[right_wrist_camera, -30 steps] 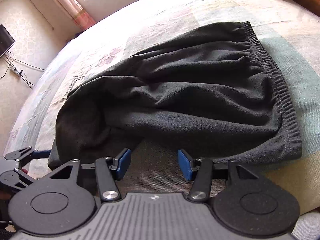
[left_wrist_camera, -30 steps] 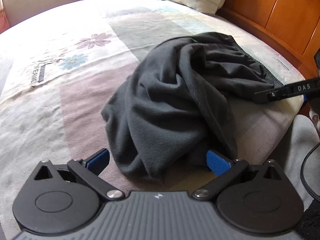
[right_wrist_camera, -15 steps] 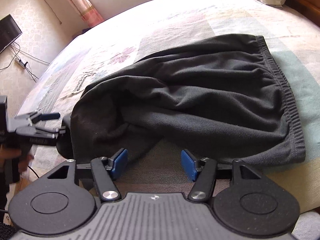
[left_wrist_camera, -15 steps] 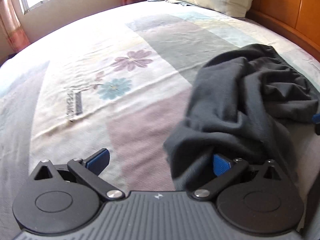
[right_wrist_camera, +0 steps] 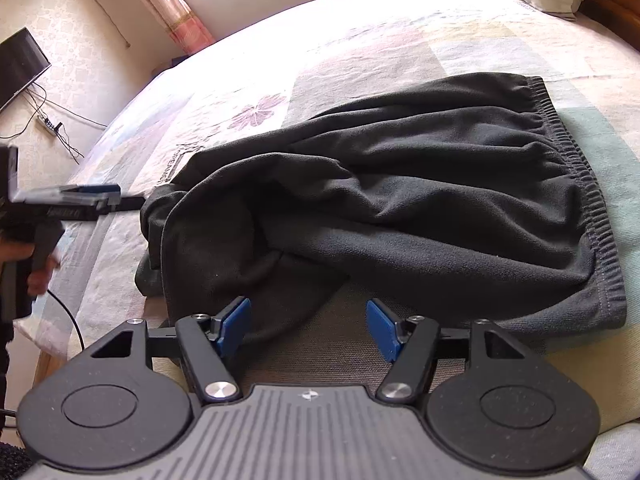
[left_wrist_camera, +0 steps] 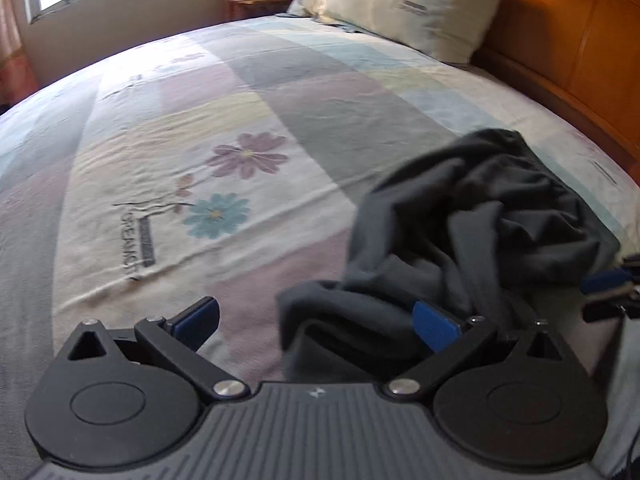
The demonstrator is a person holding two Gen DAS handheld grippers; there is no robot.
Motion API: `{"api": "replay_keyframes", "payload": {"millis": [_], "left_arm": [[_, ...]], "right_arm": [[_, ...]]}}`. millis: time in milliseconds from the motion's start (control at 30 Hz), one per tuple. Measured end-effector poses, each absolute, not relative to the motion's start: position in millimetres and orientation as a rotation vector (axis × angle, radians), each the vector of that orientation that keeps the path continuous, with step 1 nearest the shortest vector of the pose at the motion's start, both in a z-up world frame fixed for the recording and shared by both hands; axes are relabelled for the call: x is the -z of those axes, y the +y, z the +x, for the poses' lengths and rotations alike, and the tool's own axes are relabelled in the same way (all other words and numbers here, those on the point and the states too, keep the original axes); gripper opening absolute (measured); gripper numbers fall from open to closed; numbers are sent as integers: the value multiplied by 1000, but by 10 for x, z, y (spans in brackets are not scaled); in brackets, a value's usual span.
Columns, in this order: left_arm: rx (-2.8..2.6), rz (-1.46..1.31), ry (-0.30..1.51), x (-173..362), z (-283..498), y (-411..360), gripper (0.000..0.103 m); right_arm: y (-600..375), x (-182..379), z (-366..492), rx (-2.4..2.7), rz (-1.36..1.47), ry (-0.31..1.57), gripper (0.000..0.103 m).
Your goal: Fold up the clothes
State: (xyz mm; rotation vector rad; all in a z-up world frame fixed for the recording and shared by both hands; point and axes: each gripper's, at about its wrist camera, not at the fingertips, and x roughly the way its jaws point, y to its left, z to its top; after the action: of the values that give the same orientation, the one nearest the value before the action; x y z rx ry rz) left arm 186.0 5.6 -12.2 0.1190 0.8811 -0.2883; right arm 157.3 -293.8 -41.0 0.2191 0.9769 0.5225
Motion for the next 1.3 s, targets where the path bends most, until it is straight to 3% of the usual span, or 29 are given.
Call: {"api": "replay_keyframes", "payload": {"millis": [267,467,833,1300], "left_arm": [[314,276,885,400,1572,-420,102],[114,132,815,483,1783,-275,102],[-177,200,776,268,2217,318,102],[8,-20,752,202,1653,89,102]], "right_arm": [[-2842,379,1549,-546,199,972,70],[-2884,372,1525,-531,215,973,70],[-2978,447,1492,-504,245,987,70],[-2933,465,1476,-523,241,992,71]]}}
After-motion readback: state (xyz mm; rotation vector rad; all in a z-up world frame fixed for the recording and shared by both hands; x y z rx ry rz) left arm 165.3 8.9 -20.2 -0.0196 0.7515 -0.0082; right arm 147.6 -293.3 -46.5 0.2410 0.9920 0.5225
